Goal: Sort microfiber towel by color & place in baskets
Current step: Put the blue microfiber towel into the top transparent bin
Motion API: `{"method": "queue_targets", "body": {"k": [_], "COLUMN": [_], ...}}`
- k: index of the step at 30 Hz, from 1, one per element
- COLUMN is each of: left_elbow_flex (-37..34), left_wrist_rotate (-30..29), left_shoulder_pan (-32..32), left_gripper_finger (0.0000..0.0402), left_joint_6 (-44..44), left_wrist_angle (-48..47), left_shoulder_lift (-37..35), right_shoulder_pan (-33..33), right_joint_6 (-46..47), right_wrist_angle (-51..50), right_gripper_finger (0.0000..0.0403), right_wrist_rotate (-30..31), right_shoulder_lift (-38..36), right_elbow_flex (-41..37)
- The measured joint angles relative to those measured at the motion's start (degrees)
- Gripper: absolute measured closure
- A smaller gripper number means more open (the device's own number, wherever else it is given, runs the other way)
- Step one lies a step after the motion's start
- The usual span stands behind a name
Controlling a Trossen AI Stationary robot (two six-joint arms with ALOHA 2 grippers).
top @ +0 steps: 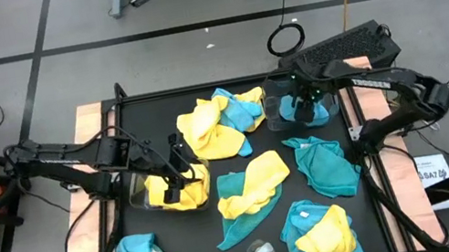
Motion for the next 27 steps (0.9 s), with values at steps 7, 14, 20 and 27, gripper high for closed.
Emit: {"method": "queue_targets", "body": {"k": [7, 14, 20, 27], "left_elbow_flex": [0.0, 0.0, 0.0, 0.0], "left_wrist_rotate": [0.0, 0.0, 0.0, 0.0], "left_shoulder_pan": [0.0, -0.1, 0.0, 0.0], "left_gripper_finger": [0.0181, 0.0181, 0.0181, 0.0181], "left_joint_6": [-0.8, -1.8, -3.0, -2.9], "left_wrist_angle": [0.3, 0.4, 0.5, 2.3], "left_shoulder_lift": [0.0, 0.0, 0.0, 2.4], "right_shoulder_pan": [0.0, 0.5, 3.5, 9.8], "right_joint_6": [1.9, 5.2, 9.6, 14.3], "right_wrist_angle": [-0.7, -4.5, -8.4, -9.5], "right_gripper_finger": [0.0146, 0.0145, 0.0145, 0.0145], "right_wrist_rotate": [0.2, -5.8, -14.0, -19.6], "right_shoulder_lift": [-9.6, -19.1, -26.2, -31.9], "right_elbow_flex": [0.0, 0.0, 0.0, 0.0]}}
